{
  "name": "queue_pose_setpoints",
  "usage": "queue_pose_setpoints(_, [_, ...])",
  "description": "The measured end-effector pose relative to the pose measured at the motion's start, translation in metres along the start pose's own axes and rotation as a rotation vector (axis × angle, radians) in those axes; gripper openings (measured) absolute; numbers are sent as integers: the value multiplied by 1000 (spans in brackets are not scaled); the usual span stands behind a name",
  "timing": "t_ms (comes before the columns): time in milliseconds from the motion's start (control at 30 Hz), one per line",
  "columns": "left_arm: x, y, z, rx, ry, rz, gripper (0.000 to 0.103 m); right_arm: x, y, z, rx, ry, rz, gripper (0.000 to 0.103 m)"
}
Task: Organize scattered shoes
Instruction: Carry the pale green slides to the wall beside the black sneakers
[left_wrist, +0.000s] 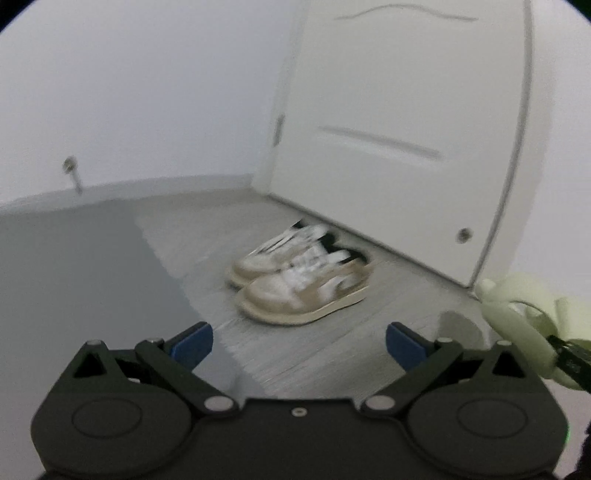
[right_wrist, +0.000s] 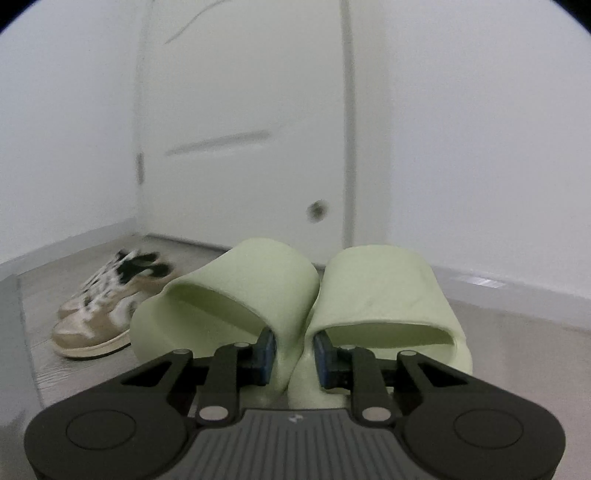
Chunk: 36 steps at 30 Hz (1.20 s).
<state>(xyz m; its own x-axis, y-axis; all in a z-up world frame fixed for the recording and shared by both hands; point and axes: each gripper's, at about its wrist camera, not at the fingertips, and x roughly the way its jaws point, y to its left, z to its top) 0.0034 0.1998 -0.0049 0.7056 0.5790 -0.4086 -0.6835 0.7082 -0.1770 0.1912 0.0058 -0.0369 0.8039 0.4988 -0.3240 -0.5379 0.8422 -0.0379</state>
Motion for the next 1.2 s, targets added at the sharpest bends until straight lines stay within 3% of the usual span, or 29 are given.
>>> queue_pose_setpoints(100, [-19, -30, 10, 33, -36, -58, 102, -25, -36, 9, -8, -41, -61, 25])
queue_pose_setpoints(200, [-33, -62, 18, -4, -22, -127, 102, -54, -82, 18, -7, -84, -129, 25])
queue_pose_setpoints(267, [-36, -79, 20, -53, 5, -197, 102, -73, -121, 21, -11, -105, -176, 25])
queue_pose_setpoints(333, [-35, -108, 25, -85, 38, -324, 102, -84, -153, 21, -16, -113, -213, 26])
queue_pose_setpoints(367, [-34, -118, 27, -76, 38, -334, 102, -89, -167, 21, -17, -116, -229, 26])
queue_pose_setpoints(467, [-26, -172, 33, -7, 27, -372, 102, -92, -209, 18, 29, -112, -270, 26])
queue_pose_setpoints(600, [12, -254, 30, 78, 74, -484, 102, -82, -252, 8, 85, -84, -276, 27])
queue_pose_setpoints(733, [49, -306, 2, 136, 129, -562, 102, -59, -284, -10, 192, -44, -339, 28])
queue_pose_setpoints(833, [59, -311, -20, 153, 151, -586, 102, -49, -306, -22, 243, -9, -372, 28])
queue_pose_setpoints(967, [74, -316, -52, 236, 254, -606, 102, -37, -322, -37, 221, 35, -380, 28])
queue_pose_setpoints(1100, [78, -317, -55, 263, 237, -596, 102, -29, -324, -42, 162, 80, -373, 32])
queue_pose_setpoints(1200, [75, -315, -58, 251, 229, -602, 102, -27, -337, -46, 210, 90, -338, 32])
